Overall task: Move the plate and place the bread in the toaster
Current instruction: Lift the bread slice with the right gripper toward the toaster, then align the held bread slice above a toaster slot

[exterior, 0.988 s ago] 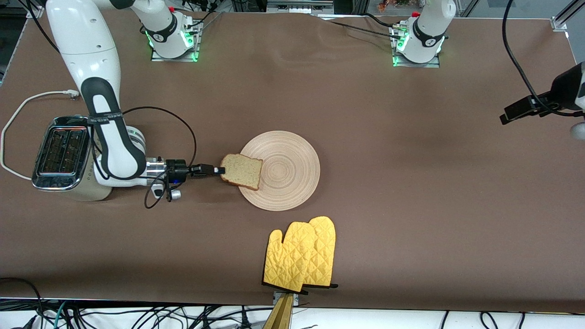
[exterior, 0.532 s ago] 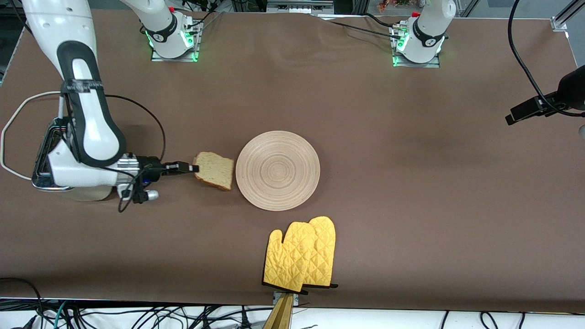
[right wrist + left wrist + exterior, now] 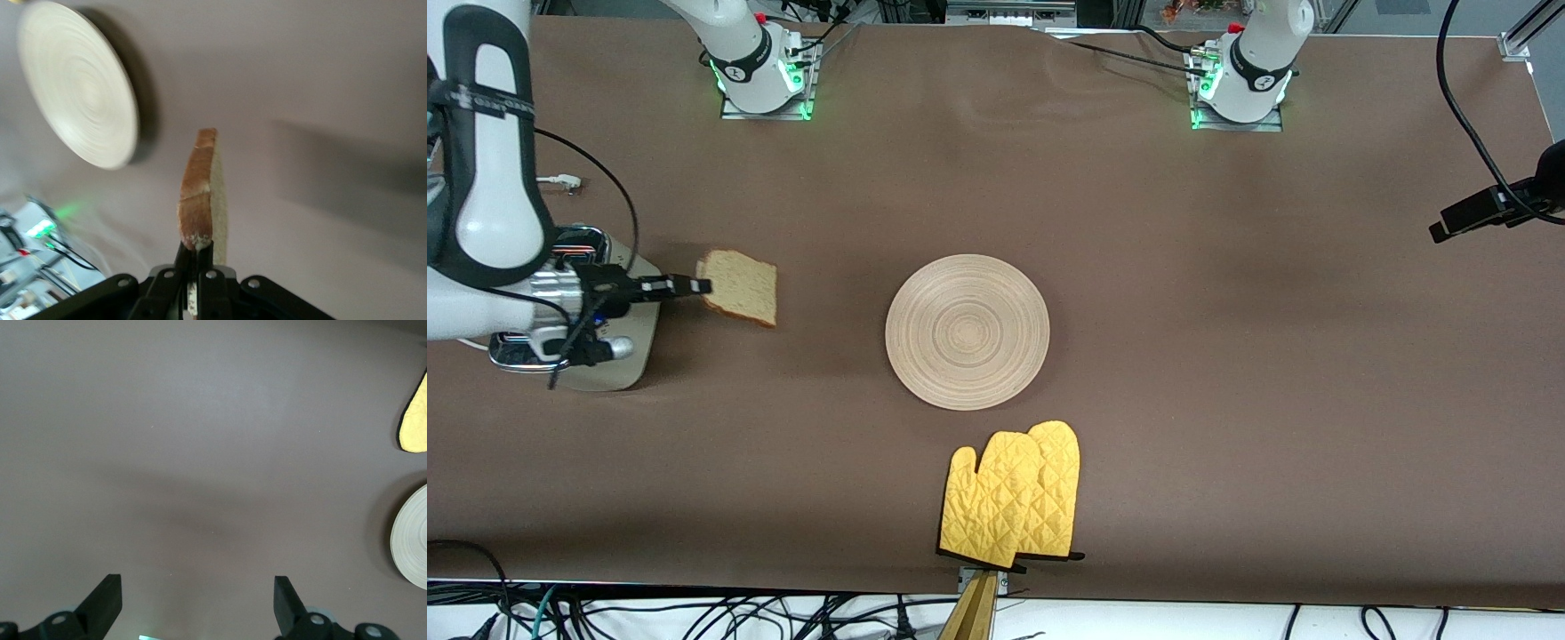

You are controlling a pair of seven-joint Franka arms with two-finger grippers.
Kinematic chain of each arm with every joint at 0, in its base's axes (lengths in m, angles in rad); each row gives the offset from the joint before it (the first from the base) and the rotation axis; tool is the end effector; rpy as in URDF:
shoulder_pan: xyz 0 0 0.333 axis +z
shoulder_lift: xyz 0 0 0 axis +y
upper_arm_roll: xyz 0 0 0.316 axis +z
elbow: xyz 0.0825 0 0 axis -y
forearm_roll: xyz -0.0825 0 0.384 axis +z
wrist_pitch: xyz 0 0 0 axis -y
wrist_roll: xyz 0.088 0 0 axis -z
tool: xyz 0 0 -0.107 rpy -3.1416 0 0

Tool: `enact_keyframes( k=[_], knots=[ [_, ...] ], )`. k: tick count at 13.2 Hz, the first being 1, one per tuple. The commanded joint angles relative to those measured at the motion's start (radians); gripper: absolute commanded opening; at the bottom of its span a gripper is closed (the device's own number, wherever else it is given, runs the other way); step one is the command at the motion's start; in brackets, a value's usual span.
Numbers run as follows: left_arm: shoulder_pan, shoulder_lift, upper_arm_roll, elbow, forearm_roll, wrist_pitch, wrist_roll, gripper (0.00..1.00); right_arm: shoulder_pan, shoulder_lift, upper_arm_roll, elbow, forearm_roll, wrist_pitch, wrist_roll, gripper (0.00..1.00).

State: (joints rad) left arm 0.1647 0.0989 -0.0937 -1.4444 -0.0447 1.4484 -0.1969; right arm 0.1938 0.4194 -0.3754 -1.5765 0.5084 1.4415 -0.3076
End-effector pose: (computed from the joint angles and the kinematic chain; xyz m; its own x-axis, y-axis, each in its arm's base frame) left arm 0.5709 0.0383 0.6179 0.9606 0.2584 -0.1029 0.2630 -0.9642 0.0344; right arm 0.6140 -0.0270 0.3878 0.9173 0.1343 -0.3749 -0.0523 -0.8927 -0.4476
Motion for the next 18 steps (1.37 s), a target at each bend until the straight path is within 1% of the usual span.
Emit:
enact_keyframes(
  k=[1,3,4,5,9,11,13,15,18],
  knots=[
    [0.006,0.004,-0.003,0.019,0.002,-0.008,0.025,1.00,0.004,-0.016,-0.032,0.107,-0.153,-0.145,0.062,0.00],
    [0.033,0.004,-0.001,0.021,-0.015,-0.008,0.057,1.00,0.003,-0.027,-0.037,0.160,-0.272,-0.219,0.064,0.00],
    [0.054,0.004,-0.003,0.021,-0.035,-0.008,0.104,1.00,0.003,-0.036,-0.045,0.174,-0.322,-0.230,0.064,0.00],
    [0.058,0.004,-0.003,0.021,-0.059,-0.008,0.122,1.00,0.003,-0.045,-0.051,0.174,-0.358,-0.230,0.062,0.00],
    [0.061,0.004,-0.004,0.021,-0.055,-0.008,0.111,1.00,0.003,-0.048,-0.097,0.182,-0.467,-0.225,0.050,0.00],
    [0.059,0.004,-0.006,0.021,-0.050,-0.008,0.111,1.00,-0.001,-0.042,-0.132,0.217,-0.482,-0.213,0.033,0.00],
    [0.059,0.004,-0.006,0.021,-0.049,-0.008,0.111,1.00,-0.005,-0.036,-0.154,0.237,-0.487,-0.194,-0.001,0.00],
    [0.059,0.004,-0.007,0.021,-0.049,-0.008,0.111,1.00,-0.007,-0.034,-0.169,0.237,-0.487,-0.161,-0.001,0.00],
    [0.059,0.004,-0.007,0.021,-0.047,-0.008,0.111,1.00,-0.008,-0.021,-0.169,0.237,-0.485,-0.098,0.001,0.00]
  ],
)
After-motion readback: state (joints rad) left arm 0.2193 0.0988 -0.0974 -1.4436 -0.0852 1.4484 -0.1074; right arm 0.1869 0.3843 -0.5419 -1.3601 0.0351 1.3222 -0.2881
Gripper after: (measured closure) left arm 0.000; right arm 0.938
